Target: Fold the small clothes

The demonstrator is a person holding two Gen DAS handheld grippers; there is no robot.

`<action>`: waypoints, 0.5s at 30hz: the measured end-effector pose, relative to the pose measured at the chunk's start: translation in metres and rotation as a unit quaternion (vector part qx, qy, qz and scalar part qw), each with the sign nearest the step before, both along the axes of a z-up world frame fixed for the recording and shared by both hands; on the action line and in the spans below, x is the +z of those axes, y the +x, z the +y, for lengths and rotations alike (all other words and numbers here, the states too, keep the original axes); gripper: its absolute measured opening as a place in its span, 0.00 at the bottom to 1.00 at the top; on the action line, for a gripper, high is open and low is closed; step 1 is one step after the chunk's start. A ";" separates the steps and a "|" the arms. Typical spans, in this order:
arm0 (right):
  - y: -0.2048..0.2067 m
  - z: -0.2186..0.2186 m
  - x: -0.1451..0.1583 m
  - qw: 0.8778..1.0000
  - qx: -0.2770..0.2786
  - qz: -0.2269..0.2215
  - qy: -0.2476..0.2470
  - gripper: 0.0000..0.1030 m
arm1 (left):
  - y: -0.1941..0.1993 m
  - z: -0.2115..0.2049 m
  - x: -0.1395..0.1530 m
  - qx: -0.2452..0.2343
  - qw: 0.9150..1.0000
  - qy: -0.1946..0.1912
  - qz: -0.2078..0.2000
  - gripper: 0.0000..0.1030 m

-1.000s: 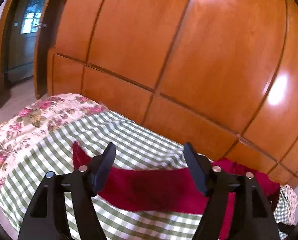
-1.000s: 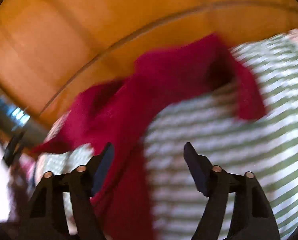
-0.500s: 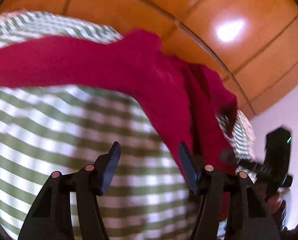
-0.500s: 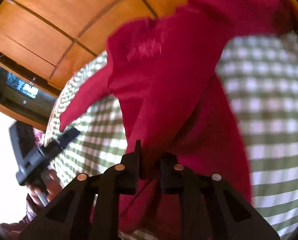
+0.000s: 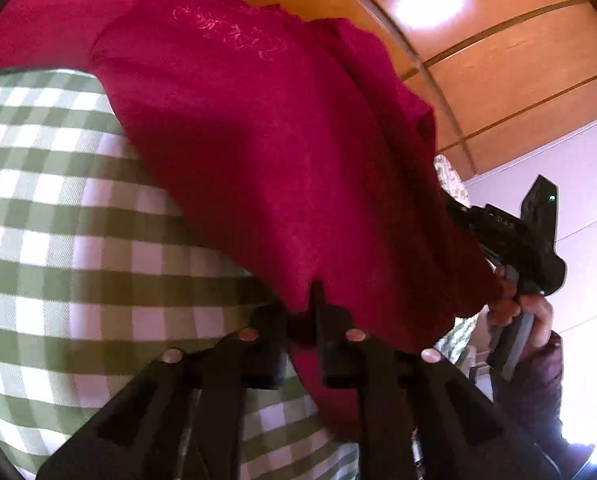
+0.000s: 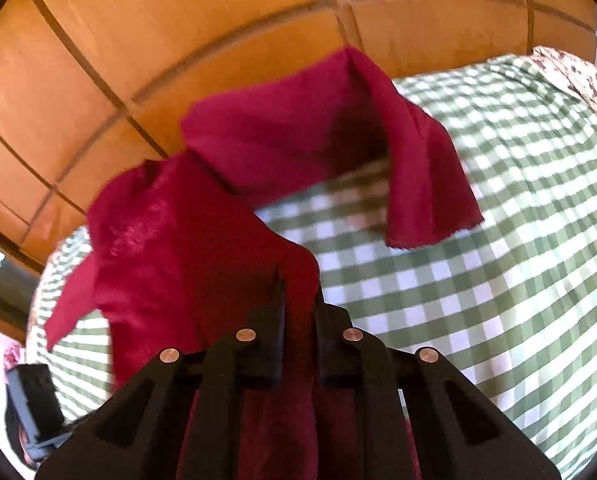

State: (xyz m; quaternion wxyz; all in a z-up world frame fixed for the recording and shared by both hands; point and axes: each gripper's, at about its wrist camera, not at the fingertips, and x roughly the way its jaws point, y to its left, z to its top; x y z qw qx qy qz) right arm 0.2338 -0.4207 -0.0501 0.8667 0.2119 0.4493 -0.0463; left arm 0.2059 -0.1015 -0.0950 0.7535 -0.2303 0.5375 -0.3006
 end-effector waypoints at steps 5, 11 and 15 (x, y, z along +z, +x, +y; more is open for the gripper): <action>-0.015 0.013 0.020 0.999 0.039 -0.027 -0.001 0.08 | -0.010 0.039 0.053 0.001 0.998 -0.022 -0.057 0.07; -0.066 0.063 0.052 0.989 0.139 -0.050 -0.006 0.07 | -0.047 0.128 0.103 0.028 0.993 0.028 -0.109 0.06; -0.105 0.095 0.024 0.983 0.183 -0.007 -0.007 0.07 | -0.071 0.173 0.081 0.071 0.990 0.086 -0.080 0.06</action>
